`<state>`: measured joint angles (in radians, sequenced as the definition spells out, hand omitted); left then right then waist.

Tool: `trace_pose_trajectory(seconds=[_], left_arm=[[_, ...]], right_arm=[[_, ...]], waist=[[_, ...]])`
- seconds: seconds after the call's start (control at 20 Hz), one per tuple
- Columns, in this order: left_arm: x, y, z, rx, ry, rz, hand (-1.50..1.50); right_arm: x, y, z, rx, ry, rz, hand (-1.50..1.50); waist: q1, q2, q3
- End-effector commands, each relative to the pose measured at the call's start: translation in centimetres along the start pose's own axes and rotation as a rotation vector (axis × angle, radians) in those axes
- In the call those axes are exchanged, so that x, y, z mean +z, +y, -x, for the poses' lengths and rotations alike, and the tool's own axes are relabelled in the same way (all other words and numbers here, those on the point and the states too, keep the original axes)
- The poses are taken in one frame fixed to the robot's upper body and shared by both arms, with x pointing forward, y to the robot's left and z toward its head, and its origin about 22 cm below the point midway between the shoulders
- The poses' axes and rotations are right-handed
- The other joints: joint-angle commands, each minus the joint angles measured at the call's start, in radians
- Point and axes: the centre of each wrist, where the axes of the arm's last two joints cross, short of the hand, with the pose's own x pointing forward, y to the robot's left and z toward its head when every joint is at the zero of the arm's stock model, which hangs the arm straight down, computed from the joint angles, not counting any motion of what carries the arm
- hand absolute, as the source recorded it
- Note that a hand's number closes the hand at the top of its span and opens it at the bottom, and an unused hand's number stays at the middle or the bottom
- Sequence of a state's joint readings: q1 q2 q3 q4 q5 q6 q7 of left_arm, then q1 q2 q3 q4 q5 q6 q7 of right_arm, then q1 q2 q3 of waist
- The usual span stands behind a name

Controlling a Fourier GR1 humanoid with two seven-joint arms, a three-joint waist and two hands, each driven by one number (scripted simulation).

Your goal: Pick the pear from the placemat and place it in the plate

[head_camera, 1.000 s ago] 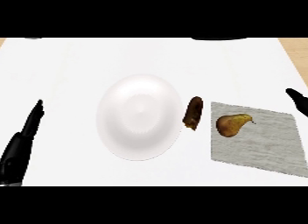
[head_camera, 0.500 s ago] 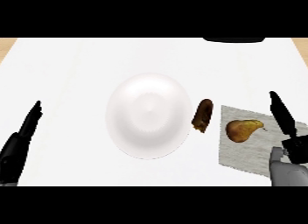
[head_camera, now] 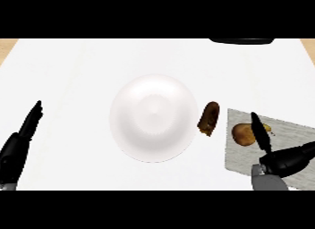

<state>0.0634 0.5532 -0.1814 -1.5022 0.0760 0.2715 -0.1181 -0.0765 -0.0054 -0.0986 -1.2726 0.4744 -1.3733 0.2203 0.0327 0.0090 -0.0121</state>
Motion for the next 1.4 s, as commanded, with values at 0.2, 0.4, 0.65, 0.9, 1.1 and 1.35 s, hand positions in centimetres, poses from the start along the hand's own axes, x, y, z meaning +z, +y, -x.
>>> trace_pose_trajectory(seconds=[0.2,0.4,0.65,0.9,1.1,1.35], left_arm=[[-0.5,-0.4,-0.2,0.009,-0.004,-0.006,0.0],[0.1,-0.3,0.4,-0.001,0.002,0.014,0.0],[0.5,-0.7,0.8,0.009,0.024,0.004,0.0],[0.7,0.1,1.4,0.0,0.033,-0.007,0.0],[1.0,0.1,1.4,0.012,0.038,-0.008,0.0],[0.3,1.1,1.5,0.013,0.058,-0.02,0.0]], right_arm=[[1.4,1.2,2.7,0.151,0.236,-0.074,-1.5],[1.5,2.3,2.4,0.21,0.338,-0.163,-1.5],[1.8,2.6,3.0,0.34,0.419,-0.265,-1.5],[1.3,3.4,2.0,0.466,0.452,-0.351,-1.5],[0.6,4.2,-0.5,0.542,0.452,-0.385,-1.5],[1.0,4.9,-6.0,0.594,0.452,-0.412,-1.5]], waist=[[-0.007,-0.001,0.0],[-0.005,-0.006,-0.001],[-0.016,-0.01,-0.001],[-0.027,-0.015,-0.001],[-0.034,-0.021,0.002],[-0.049,-0.018,0.007]])
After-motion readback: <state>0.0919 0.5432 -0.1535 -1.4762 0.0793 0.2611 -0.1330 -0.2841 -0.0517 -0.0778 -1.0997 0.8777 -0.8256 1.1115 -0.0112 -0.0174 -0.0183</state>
